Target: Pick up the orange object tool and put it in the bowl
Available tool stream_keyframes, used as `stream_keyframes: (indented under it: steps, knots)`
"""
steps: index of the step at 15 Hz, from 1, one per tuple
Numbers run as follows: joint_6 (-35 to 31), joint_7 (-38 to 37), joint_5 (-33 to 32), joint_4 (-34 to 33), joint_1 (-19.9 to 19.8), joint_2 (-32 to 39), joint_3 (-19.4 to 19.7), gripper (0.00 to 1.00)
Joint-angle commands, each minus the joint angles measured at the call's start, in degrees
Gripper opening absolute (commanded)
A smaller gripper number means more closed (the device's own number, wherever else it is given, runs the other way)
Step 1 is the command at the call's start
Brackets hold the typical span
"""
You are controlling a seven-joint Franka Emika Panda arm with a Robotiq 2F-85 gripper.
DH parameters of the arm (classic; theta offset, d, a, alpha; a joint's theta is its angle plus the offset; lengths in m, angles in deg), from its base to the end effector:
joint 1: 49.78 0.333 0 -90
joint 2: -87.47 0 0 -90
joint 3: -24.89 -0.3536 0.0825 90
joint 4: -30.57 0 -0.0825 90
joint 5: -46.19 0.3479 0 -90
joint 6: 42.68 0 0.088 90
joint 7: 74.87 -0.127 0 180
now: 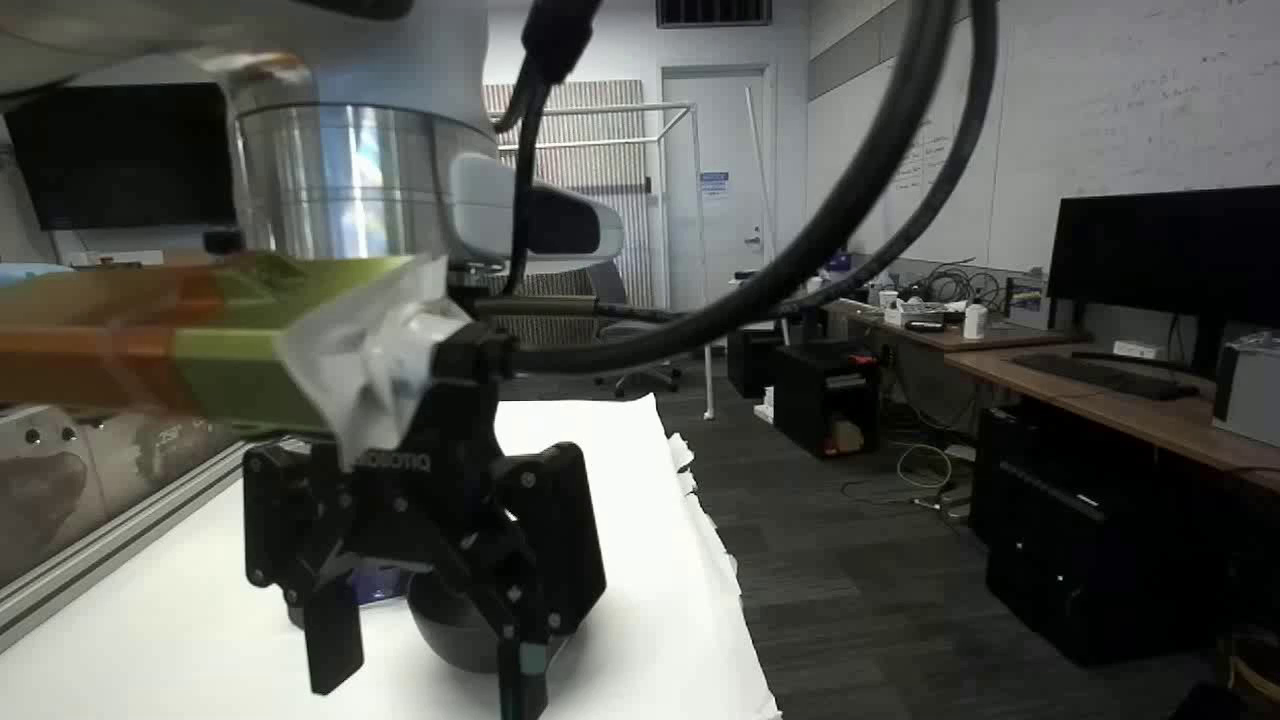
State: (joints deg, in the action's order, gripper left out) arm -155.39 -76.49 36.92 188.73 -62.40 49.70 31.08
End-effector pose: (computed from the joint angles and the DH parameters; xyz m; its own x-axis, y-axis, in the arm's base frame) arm 0.2436 -0.0970 0.4197 0.9571 -0.2568 -0.1342 -0.2483 -0.9656 0.0771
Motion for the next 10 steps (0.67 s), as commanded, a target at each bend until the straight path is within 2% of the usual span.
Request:
stream_keyframes:
  steps: [1,7,10]
  knots:
    - [0.25,-0.14,-0.15,-0.14,0.3,-0.05,0.27,1.0]
    - [0.25,-0.14,-0.15,-0.15,0.3,-0.05,0.27,1.0]
    - [0.37,-3.39,0.77,-7.24,3.92,5.43,-4.48,1.0]
